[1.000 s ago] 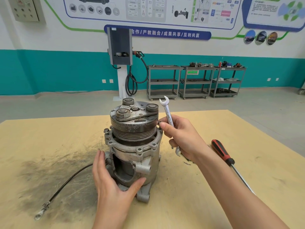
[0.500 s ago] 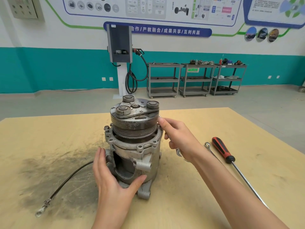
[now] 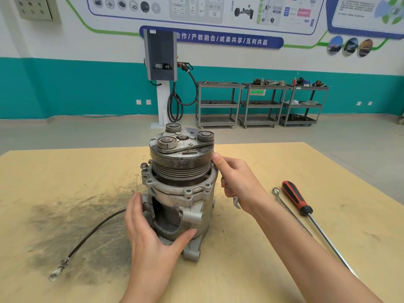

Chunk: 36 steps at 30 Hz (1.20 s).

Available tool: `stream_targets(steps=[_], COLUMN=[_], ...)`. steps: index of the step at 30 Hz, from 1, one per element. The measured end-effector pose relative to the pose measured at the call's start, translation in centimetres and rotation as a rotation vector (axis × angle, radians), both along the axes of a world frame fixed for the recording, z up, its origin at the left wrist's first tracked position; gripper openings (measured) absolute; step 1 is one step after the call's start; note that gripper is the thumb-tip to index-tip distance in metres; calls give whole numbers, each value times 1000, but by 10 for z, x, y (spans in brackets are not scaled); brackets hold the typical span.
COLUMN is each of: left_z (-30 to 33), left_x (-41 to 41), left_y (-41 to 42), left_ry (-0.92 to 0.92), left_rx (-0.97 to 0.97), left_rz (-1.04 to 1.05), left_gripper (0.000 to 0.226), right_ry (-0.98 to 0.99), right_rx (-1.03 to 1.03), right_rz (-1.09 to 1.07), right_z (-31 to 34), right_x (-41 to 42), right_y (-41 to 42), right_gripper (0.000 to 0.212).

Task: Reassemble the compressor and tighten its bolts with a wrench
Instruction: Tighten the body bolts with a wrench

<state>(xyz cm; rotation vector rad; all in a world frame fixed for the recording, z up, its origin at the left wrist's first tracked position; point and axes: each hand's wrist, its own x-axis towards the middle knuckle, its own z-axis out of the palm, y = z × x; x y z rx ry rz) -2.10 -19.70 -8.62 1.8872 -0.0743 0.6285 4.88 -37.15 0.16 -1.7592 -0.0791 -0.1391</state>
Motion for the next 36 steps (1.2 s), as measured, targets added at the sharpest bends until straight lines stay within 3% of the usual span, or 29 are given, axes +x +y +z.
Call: stream_targets(steps=[14,17,20,25,29,33,36], left_z=[-4,-5,-5,-2,-1,-1,-1], left_x=[3,4,3,2,1,2,1], left_y=[1,2,1,2,1,1,1], left_ry=[-22,-30,-39,-24,-27,-35,-28], left_rx=[30,37,35,3,5,10,4], left_rz=[12,18,11,-6,-6,-9,-11], left_gripper=[125,126,124,124,124,122,121], right_ry=[21,-107,-249,-265,-252,-275,-277], right_rx=[-6,-82,-131,-235,-227,-177,-182], right_rz=[59,3,-91,-73,-52,-113,-71], right_z=[4,13,16,21,21,14,15], right_x=[-1,-3,-3,-7,-5,-3,-4], right_y=[-9,-12,-15,-15,-14,-8,-10], right_gripper=[29,12,7,5,6,21,14])
